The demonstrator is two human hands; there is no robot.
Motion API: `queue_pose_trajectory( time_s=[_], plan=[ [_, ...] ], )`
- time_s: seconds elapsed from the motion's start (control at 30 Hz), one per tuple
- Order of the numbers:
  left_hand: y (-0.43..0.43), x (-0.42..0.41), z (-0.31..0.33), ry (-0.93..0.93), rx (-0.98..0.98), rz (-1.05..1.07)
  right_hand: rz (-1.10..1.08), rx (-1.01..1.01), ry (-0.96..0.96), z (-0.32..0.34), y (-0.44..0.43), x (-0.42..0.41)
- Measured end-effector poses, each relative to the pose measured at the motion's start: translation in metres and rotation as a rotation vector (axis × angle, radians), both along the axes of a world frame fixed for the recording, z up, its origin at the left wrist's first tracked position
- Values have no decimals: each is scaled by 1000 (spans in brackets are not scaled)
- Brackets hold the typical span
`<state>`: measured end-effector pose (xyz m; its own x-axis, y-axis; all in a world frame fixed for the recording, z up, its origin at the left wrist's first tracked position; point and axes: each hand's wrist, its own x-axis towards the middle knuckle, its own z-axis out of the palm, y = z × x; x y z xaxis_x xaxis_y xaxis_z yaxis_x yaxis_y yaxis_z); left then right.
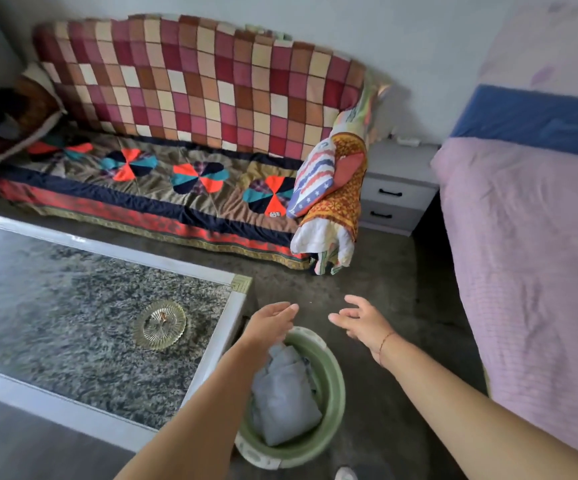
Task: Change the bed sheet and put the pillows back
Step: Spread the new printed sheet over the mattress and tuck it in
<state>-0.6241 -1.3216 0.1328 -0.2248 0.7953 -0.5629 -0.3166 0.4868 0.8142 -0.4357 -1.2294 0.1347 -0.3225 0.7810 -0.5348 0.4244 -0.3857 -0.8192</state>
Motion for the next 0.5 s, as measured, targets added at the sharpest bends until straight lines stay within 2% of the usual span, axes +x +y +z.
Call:
queue_pose_trajectory(
  time_s=[0.23,0.5],
  plan=[
    [38,30,29,96,-3,-23,-26,5,119,30,32,10],
    [128,65,27,73,11,151,37,-3,185,46,148,49]
  ],
)
